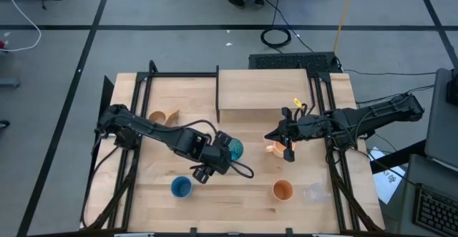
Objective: Stack small to large cups/mugs on shelf
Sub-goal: Put the blue cup on the shelf
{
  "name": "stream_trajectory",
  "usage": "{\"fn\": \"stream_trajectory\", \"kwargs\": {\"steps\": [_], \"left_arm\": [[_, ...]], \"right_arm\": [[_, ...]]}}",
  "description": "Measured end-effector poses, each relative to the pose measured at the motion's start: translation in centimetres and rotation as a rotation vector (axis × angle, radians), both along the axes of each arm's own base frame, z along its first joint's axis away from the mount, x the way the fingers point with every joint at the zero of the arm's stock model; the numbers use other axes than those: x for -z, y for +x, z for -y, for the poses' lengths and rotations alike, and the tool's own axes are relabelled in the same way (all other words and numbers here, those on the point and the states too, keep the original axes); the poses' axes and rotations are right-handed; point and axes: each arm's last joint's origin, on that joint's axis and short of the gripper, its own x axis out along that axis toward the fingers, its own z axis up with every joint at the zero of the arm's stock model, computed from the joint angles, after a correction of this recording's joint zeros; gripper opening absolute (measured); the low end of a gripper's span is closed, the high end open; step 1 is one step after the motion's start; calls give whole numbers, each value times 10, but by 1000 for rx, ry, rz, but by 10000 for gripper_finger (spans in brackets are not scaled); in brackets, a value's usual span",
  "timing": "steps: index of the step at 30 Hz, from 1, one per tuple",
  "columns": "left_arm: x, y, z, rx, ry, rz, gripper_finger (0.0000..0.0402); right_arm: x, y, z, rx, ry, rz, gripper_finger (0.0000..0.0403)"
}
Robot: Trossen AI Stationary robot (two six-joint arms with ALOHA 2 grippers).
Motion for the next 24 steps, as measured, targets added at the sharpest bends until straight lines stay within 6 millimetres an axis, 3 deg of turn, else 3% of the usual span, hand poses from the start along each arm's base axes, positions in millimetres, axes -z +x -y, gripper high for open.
{"fn": "stream_trajectory", "kwargs": {"steps": [21,24], "left_arm": [[1,4,-11,11,8,5,243],[9,13,-10,37,2,10,243]], "right_arm": [[-9,-21,-7,-57,7,14,0],[-9,-22,-10,-70,7,16,0]]}}
